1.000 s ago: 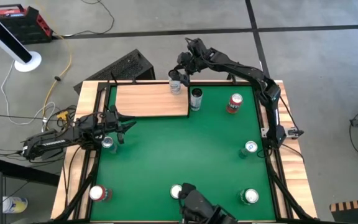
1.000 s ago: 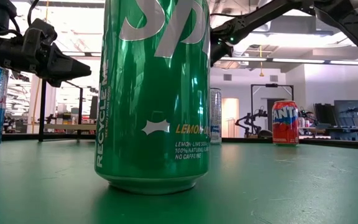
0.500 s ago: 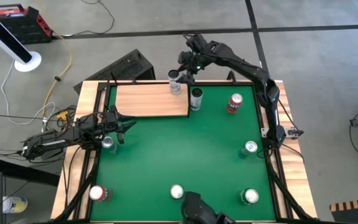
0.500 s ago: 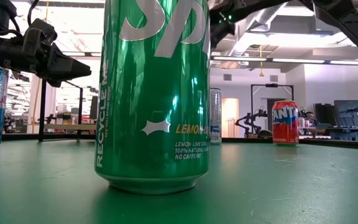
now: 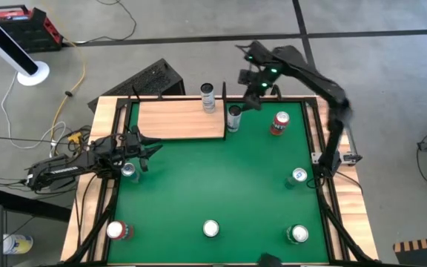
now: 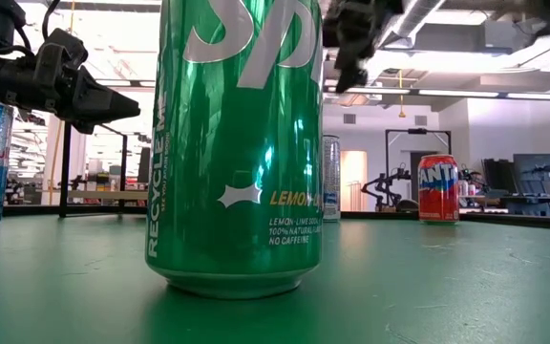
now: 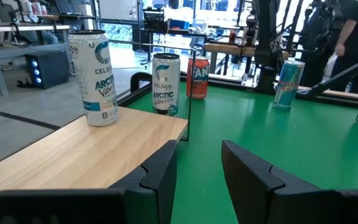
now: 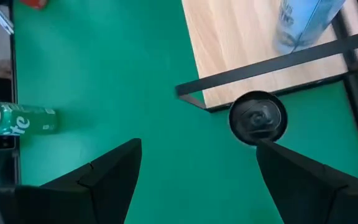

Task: Place canned beverage on shelf
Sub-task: Put the right blue soda can on the shelf

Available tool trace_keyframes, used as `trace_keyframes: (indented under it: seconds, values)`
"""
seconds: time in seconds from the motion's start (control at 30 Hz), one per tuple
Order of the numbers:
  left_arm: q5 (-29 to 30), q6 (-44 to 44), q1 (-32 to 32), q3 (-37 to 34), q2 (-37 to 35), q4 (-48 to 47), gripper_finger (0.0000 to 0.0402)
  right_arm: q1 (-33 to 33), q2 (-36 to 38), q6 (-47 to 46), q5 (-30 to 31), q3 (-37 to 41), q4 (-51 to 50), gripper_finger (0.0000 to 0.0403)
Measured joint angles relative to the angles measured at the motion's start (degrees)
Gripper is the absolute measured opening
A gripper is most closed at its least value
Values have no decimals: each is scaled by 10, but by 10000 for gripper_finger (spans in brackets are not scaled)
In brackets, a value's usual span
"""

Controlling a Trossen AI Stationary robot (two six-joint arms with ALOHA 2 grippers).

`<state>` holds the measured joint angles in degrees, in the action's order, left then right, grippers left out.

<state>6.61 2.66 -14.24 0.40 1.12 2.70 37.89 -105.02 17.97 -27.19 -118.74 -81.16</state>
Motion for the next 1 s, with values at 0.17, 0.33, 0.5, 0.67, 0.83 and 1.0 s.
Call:
trace_keyframes:
  seconds: [0.17,0.33,0.5,0.67,0.83,1.0]
  values:
    - [0,0,0,0,0,0,112,-9,176,-59,16,199,158,340]
    - [0,0,0,0,0,0,112,-54,353,-164,68,424,354,340]
    - [0,0,0,0,0,0,112,-111,457,-259,97,555,462,340]
    - [0,0,0,0,0,0,112,-150,492,-327,109,605,483,340]
    - [0,0,0,0,0,0,112,-192,466,-389,109,619,510,340]
    - [0,0,0,0,0,0,112,-284,443,-455,146,586,380,340]
